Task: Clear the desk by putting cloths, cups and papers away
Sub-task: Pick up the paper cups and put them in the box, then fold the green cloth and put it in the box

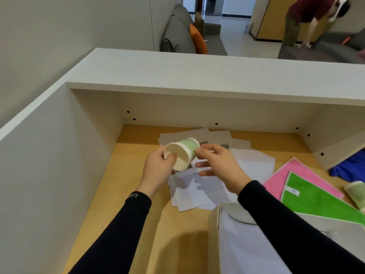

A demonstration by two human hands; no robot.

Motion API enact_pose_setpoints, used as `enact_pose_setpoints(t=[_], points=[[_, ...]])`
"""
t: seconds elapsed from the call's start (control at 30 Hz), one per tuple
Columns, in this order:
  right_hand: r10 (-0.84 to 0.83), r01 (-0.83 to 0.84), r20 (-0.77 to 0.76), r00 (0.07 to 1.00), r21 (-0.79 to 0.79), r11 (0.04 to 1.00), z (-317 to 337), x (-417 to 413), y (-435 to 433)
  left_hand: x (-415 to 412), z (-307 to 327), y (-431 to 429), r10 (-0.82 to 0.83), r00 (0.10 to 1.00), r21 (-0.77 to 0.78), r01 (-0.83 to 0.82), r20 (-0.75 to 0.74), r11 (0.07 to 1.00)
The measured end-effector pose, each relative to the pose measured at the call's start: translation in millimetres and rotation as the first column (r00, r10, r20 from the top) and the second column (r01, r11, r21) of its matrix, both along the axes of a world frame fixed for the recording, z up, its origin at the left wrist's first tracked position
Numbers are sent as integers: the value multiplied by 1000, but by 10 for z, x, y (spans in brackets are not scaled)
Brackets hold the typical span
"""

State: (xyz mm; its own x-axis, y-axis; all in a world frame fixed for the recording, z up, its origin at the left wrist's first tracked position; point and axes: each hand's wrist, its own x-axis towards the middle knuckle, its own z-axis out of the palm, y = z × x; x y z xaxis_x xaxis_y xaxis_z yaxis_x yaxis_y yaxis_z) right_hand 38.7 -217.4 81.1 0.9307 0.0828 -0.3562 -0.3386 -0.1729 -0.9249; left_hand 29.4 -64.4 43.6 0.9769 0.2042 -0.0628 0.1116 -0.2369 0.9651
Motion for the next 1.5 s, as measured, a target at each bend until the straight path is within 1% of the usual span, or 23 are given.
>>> enact_pose_setpoints(t=[0.1, 0.17, 0.27, 0.33, 0.4, 0.47, 0.5, 0.53, 0.57, 0.6, 0.63, 0.7, 0.73, 0.8, 0.9, 0.97, 1.03, 1.13, 1.23, 1.37, 1.5], points=[[-5, 16, 123, 992, -90, 996, 269, -143, -420, -55, 266, -182, -178, 983, 76, 174, 50, 982], [10, 17, 174, 985, -154, 988, 417, -266, -699, -139, 421, -374, -298, 954, 112, 293, 33, 950], [59, -24, 158, 986, -216, 976, 558, -529, -1087, -338, 576, -738, -458, 889, 167, 453, -4, 876], [131, -100, 107, 986, -256, 962, 593, -741, -1302, -508, 604, -970, -542, 840, 212, 533, -18, 819], [201, -184, 28, 979, -295, 938, 553, -934, -1485, -676, 581, -1162, -606, 790, 288, 604, -93, 743], [260, -257, -35, 965, -342, 904, 471, -1123, -1669, -840, 524, -1309, -657, 718, 378, 688, -232, 619], [285, -281, -44, 958, -369, 886, 423, -1201, -1770, -911, 504, -1366, -663, 686, 402, 721, -299, 565], [292, -281, -33, 956, -388, 877, 374, -1262, -1877, -965, 501, -1407, -652, 673, 420, 734, -349, 534], [271, -251, -4, 963, -388, 887, 339, -1308, -1982, -1007, 518, -1438, -628, 683, 434, 726, -372, 533], [222, -195, 35, 974, -360, 912, 323, -1344, -2097, -1036, 549, -1473, -595, 713, 441, 699, -371, 563], [154, -124, 76, 985, -308, 943, 317, -1373, -2219, -1061, 586, -1517, -554, 759, 450, 650, -341, 613], [-4, 33, 149, 989, -194, 980, 318, -1391, -2461, -1067, 647, -1634, -442, 872, 495, 485, -210, 721], [-80, 107, 173, 982, -148, 983, 316, -1385, -2583, -1053, 668, -1710, -385, 912, 504, 401, -141, 765], [-208, 226, 186, 960, -78, 971, 287, -1345, -2804, -1001, 691, -1875, -313, 948, 454, 307, -64, 837], [-303, 317, 156, 940, -77, 945, 180, -1247, -3082, -818, 676, -2124, -299, 951, 387, 304, -75, 871], [-354, 366, 114, 928, -99, 926, 63, -1190, -3226, -643, 633, -2283, -318, 941, 346, 338, -115, 875], [-398, 403, 64, 915, -139, 905, -78, -1156, -3341, -456, 571, -2444, -357, 919, 325, 394, -169, 860], [-427, 405, -42, 903, -244, 881, -273, -1128, -3437, -188, 453, -2659, -404, 875, 309, 474, -265, 824], [-441, 386, -130, 888, -312, 868, -456, -1061, -3479, 87, 270, -2852, -445, 796, 291, 577, -411, 763], [-497, 419, -182, 848, -344, 840, -752, -950, -3524, 343, -50, -3058, -448, 661, 248, 688, -602, 682], [-541, 415, -259, 800, -412, 811, -1026, -899, -3534, 418, -309, -3239, -434, 579, 210, 734, -690, 646]])
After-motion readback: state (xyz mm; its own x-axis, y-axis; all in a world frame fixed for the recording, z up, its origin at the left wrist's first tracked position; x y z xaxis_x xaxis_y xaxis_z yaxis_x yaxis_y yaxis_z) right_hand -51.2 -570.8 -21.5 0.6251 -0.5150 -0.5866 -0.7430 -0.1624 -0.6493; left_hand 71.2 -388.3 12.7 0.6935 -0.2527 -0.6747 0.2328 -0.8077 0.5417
